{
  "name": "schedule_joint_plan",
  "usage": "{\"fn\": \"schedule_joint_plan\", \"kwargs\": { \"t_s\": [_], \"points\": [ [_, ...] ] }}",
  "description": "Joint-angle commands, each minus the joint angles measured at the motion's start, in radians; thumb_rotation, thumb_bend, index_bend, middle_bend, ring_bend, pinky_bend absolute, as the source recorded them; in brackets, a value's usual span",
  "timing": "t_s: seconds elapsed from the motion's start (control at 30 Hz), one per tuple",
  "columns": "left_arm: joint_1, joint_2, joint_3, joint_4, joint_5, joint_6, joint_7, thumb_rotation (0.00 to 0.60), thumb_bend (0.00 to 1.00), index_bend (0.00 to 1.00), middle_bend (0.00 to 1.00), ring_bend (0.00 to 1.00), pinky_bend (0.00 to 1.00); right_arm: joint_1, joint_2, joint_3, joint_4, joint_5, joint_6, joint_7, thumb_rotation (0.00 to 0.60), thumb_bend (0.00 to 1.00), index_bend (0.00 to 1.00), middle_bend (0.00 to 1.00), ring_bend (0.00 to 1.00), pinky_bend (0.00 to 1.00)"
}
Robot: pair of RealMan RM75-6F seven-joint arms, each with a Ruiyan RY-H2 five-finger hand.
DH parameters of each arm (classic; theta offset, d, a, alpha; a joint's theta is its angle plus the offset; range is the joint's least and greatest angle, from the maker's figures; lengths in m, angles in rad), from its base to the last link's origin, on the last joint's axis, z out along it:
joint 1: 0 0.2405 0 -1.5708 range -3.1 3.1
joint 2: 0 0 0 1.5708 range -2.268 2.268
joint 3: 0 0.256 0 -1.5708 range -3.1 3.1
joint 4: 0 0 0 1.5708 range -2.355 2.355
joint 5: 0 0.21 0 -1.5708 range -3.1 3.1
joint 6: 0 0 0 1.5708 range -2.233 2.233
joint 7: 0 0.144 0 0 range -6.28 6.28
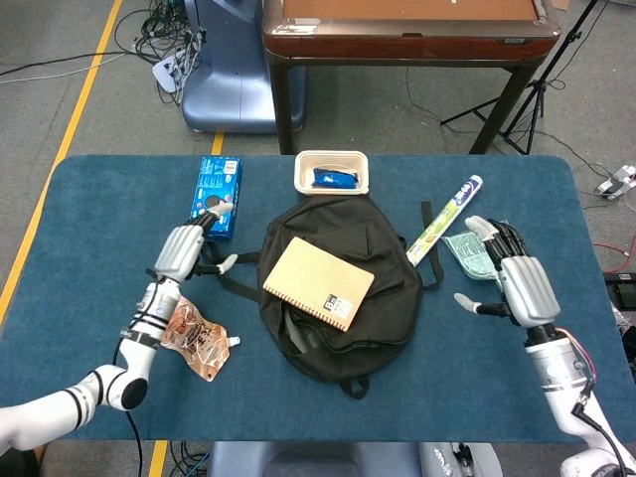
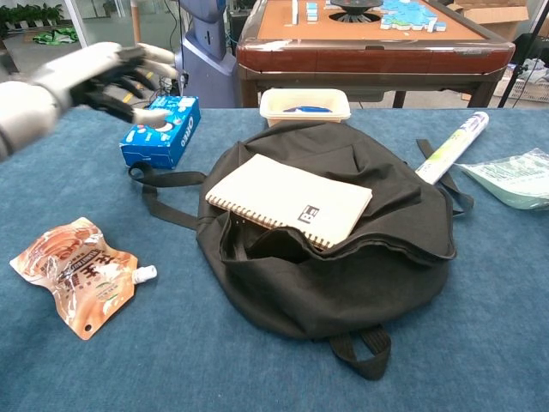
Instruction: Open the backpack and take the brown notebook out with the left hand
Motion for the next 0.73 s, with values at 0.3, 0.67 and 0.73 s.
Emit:
{"fn": "schedule_joint_plan", "kwargs": {
  "t_s": [0.3, 0.67, 0.73],
  "points": [
    [0.233, 0.229, 0.117, -0.218, 0.006, 0.193, 0.198, 0.6, 0.25, 0.19, 0.14, 0.2, 0.19, -0.047, 0.028, -0.051, 0.064, 0.014, 0.006, -0.074, 0.6, 0.27, 0.34, 0.34, 0.2, 0.22],
    [0.436, 0.325, 0.214, -0.389, 0.057, 0.402, 0.327, 0.6, 0.25, 0.23, 0.15, 0.2, 0.19, -0.132, 0.006, -0.102, 0.133, -0.039, 0.099, -0.064, 0.6, 0.3, 0.45, 0.42, 0.27, 0.25],
    [0.468, 0.325, 0.233, -0.406, 0.078, 0.436, 0.344, 0.6, 0.25, 0.23, 0.15, 0.2, 0.19, -0.149, -0.003, -0.107, 0.138, -0.044, 0.123, -0.065, 0.6, 0.3, 0.46, 0.43, 0.28, 0.25]
  ]
}}
